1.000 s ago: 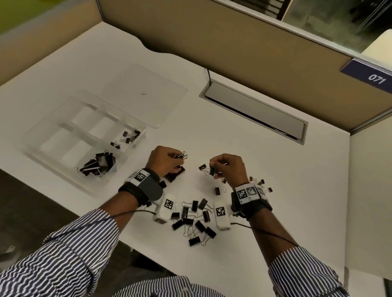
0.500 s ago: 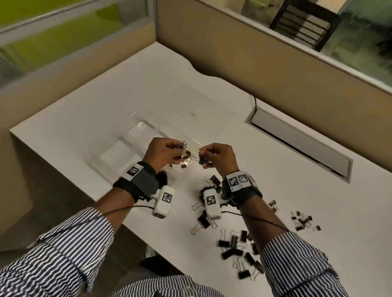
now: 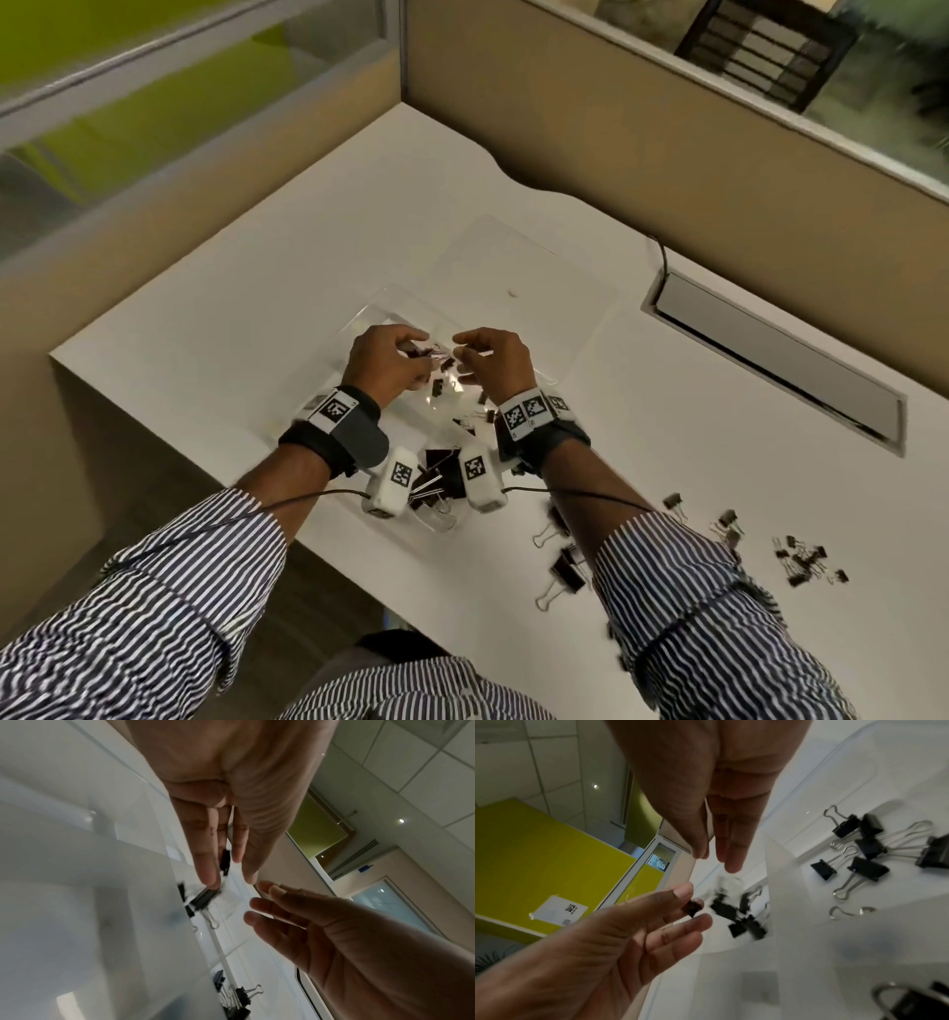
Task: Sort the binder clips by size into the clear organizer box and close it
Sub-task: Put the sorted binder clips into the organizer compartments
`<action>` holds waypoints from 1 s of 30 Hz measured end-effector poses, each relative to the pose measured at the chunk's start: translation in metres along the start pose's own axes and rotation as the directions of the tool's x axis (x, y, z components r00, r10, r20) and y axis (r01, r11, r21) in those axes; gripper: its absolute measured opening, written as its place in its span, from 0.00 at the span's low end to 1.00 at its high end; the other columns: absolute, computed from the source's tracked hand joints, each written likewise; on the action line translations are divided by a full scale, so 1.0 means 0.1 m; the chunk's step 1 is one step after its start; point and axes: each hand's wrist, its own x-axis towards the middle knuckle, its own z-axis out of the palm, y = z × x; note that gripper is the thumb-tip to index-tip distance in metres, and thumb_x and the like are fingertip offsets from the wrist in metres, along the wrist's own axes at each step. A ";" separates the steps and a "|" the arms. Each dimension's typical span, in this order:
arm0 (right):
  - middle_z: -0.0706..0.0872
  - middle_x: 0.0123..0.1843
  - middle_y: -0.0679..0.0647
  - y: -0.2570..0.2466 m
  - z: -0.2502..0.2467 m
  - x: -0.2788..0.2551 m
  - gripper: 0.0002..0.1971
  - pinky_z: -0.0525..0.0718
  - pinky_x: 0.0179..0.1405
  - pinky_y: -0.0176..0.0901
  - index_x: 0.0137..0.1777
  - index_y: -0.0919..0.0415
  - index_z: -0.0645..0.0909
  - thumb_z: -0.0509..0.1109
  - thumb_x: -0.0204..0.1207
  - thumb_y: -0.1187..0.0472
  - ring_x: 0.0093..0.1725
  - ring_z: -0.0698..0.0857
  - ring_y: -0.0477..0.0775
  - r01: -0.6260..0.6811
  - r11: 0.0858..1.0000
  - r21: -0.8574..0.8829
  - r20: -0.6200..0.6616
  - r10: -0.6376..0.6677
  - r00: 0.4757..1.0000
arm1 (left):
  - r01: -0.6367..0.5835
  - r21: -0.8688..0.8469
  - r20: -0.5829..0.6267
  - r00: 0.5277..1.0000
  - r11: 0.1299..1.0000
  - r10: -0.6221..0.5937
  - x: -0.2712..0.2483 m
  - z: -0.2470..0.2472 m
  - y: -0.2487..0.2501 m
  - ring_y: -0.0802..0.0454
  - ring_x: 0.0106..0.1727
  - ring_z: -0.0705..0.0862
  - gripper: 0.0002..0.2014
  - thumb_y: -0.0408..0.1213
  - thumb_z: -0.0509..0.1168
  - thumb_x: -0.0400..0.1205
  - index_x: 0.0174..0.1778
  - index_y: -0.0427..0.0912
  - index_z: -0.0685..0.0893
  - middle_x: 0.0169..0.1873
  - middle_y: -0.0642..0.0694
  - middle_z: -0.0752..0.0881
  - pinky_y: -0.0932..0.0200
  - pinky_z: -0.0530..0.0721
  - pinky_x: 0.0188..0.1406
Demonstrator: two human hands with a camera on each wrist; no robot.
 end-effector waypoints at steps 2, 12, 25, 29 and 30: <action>0.90 0.47 0.56 0.00 0.00 0.00 0.08 0.92 0.38 0.44 0.56 0.61 0.88 0.71 0.79 0.67 0.41 0.91 0.54 0.013 1.000 -0.014 -0.003 -0.013 1.000 | -0.030 0.049 0.025 0.999 0.998 0.029 0.02 -0.04 -0.01 0.46 0.42 0.91 0.22 0.28 0.80 0.71 0.61 0.39 0.87 0.48 0.42 0.88 0.50 0.92 0.39; 0.87 0.59 0.48 0.20 -0.41 -0.23 0.11 0.84 0.55 0.42 0.59 0.49 0.87 0.70 0.79 0.60 0.56 0.85 0.46 0.152 0.947 -0.282 -0.045 -0.171 0.984 | -0.382 0.199 0.016 0.922 0.903 0.386 -0.11 0.20 0.08 0.61 0.53 0.86 0.08 0.39 0.71 0.80 0.54 0.50 0.88 0.52 0.57 0.88 0.54 0.87 0.54; 0.74 0.79 0.54 1.09 -1.59 -1.00 0.23 0.65 0.79 0.49 0.75 0.48 0.77 0.71 0.80 0.57 0.80 0.69 0.56 -0.009 0.858 -0.514 -0.129 -0.067 0.989 | -0.673 0.319 0.449 0.728 0.668 0.518 -0.55 1.65 0.19 0.48 0.85 0.57 0.36 0.50 0.70 0.80 0.83 0.49 0.65 0.82 0.47 0.66 0.50 0.63 0.81; 0.73 0.80 0.55 1.42 -2.03 -1.27 0.23 0.64 0.80 0.50 0.76 0.48 0.76 0.70 0.81 0.57 0.80 0.68 0.56 -0.099 0.844 -0.526 -0.180 0.003 0.984 | -0.686 0.324 0.544 0.698 0.651 0.465 -0.73 2.09 0.29 0.48 0.86 0.52 0.38 0.50 0.69 0.81 0.85 0.49 0.61 0.84 0.47 0.61 0.51 0.56 0.84; 0.73 0.80 0.55 1.51 -2.13 -1.33 0.23 0.64 0.80 0.50 0.75 0.48 0.76 0.70 0.81 0.57 0.80 0.68 0.56 -0.125 0.843 -0.523 -0.194 0.025 0.981 | -0.686 0.335 0.565 0.695 0.646 0.444 -0.77 2.19 0.31 0.49 0.86 0.51 0.38 0.50 0.68 0.81 0.85 0.49 0.60 0.84 0.47 0.60 0.50 0.55 0.84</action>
